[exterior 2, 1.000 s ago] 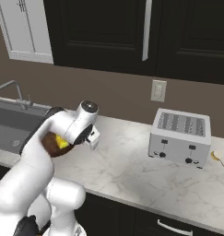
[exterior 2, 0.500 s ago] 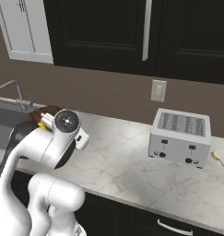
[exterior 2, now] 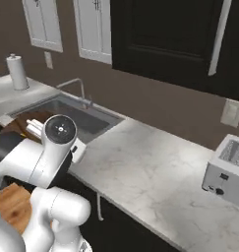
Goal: Move the glass cup from next to the sink to the open cabinet. Then, move the bowl with the corn to the fridge to clear the area for faucet cleaning.
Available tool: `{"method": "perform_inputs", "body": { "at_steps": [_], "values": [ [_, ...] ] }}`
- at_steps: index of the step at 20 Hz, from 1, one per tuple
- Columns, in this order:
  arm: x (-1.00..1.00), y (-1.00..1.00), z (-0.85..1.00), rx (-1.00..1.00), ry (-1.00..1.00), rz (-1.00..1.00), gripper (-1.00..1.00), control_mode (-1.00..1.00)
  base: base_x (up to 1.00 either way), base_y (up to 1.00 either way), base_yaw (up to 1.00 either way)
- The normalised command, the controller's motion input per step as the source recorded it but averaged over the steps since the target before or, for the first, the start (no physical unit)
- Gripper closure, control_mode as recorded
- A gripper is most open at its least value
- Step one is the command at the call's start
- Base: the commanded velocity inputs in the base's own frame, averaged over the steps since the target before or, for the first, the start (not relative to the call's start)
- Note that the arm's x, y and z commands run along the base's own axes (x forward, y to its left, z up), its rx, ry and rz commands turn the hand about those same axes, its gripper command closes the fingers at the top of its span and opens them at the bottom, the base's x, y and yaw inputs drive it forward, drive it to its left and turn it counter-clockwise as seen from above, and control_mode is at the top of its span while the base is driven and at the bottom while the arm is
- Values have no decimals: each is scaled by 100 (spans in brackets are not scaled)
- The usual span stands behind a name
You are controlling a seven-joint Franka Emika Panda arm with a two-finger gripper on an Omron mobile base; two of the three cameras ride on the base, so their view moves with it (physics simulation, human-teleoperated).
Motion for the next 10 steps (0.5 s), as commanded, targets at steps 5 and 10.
{"method": "perform_inputs", "body": {
  "at_steps": [5,10],
  "values": [
    [0,0,0,0,0,0,100,100,0,49,84],
    [0,0,0,0,0,0,100,100,0,50,87]
  ]
}}
